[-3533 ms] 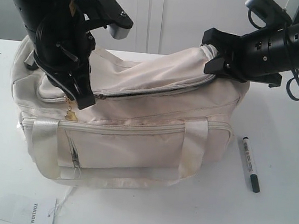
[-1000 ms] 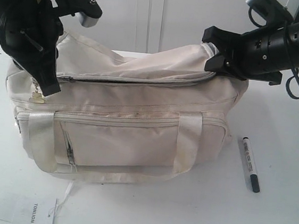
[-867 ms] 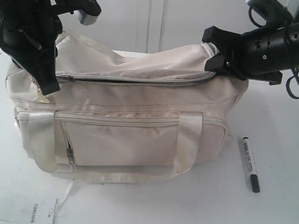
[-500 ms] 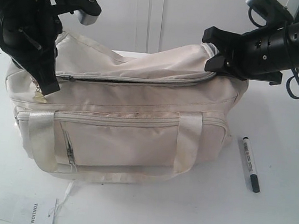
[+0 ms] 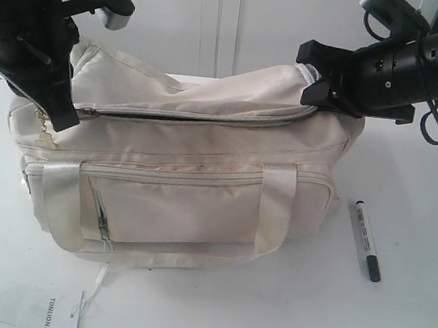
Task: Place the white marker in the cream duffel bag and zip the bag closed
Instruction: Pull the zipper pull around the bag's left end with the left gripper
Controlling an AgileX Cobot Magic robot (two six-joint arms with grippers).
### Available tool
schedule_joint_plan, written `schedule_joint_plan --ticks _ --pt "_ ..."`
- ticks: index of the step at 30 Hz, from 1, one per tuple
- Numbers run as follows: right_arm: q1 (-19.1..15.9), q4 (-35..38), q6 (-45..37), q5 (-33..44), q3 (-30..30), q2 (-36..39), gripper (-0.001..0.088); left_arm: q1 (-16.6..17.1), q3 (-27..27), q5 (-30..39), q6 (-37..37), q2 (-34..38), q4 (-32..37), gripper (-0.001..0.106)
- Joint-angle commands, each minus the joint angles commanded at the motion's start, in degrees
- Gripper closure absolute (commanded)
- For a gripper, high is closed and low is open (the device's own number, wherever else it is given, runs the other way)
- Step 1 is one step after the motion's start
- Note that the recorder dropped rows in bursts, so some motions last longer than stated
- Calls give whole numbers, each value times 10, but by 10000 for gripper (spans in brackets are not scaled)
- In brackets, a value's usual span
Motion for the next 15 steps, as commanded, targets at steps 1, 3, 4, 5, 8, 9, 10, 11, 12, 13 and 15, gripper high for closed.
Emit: schedule_joint_plan --ticks 1,3,4,5,8,9,10,11,12,13,15 --pt "0 0 0 0 0 -1 868 0 0 0 4 0 0 1053" --pt "0 0 0 0 0 -1 868 0 0 0 8 0 0 1053" --pt "0 0 0 -1 0 -2 868 0 0 0 8 0 0 1053" --pt "0 -1 0 -1 0 -2 868 0 0 0 8 0 0 1053" --pt "-1 -9 0 -1 0 -2 868 0 0 0 11 0 0 1053" --pt "-1 -13 0 -1 0 -2 868 0 0 0 11 0 0 1053" --pt "-2 -13 0 -1 0 -2 868 0 0 0 14 0 2 1053" --pt "-5 -13 0 0 0 -2 868 0 0 0 15 0 5 1053" --pt "-5 -13 0 1 0 -2 868 1 1 0 15 0 8 1053" --pt "-8 -13 0 0 0 -4 868 1 1 0 15 0 8 1053" --pt "-11 -13 0 1 0 -5 868 11 1 0 15 0 6 1053"
